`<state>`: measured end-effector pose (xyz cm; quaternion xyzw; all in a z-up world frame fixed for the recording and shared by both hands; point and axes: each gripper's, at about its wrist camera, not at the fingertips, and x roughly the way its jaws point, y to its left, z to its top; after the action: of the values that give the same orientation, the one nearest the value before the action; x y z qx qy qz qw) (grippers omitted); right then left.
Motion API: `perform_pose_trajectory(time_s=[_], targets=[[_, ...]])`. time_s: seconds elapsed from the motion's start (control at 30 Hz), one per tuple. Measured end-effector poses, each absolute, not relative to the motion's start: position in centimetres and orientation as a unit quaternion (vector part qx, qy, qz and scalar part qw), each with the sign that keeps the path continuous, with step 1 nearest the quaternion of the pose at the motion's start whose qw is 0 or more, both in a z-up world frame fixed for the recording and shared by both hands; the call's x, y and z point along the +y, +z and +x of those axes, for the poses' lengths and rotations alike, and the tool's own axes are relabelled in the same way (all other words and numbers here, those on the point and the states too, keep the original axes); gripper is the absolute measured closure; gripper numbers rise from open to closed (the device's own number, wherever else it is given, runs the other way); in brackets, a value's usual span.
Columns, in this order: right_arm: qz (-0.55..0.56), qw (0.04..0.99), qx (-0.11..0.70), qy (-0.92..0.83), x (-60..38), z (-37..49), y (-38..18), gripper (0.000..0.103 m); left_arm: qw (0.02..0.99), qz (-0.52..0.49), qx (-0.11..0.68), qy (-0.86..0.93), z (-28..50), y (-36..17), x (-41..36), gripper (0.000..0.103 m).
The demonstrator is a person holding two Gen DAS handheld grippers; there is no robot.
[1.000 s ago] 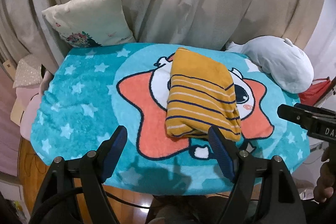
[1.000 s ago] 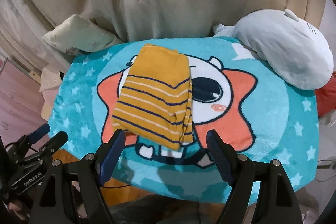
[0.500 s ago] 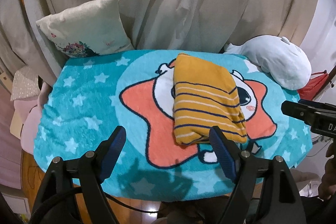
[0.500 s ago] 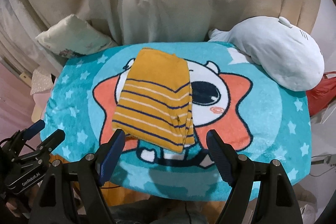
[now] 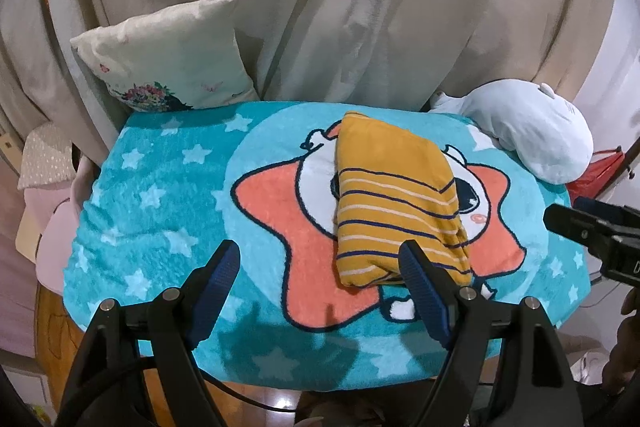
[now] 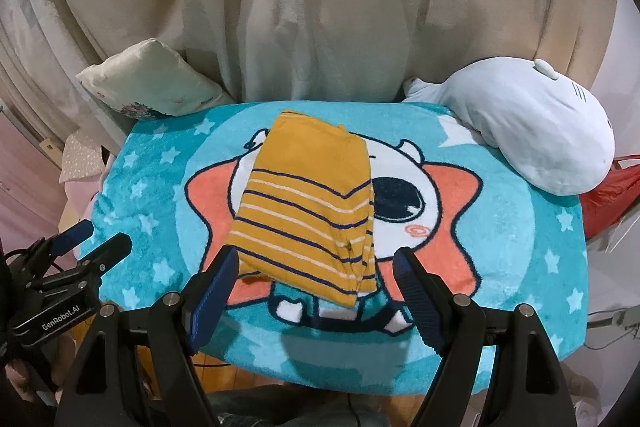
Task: Fold small clothes
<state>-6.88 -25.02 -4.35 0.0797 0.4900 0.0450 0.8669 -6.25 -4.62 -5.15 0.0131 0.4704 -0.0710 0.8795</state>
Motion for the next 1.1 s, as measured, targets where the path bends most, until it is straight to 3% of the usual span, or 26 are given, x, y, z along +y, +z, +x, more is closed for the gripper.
perform_pose_trajectory(time_s=[1.1], targets=[[0.071, 0.872, 0.479, 0.070, -22.9, -7.3, -3.9, 0.020, 0.890, 0.028, 0.453, -0.049, -9.1, -4.0, -3.9, 0.022]])
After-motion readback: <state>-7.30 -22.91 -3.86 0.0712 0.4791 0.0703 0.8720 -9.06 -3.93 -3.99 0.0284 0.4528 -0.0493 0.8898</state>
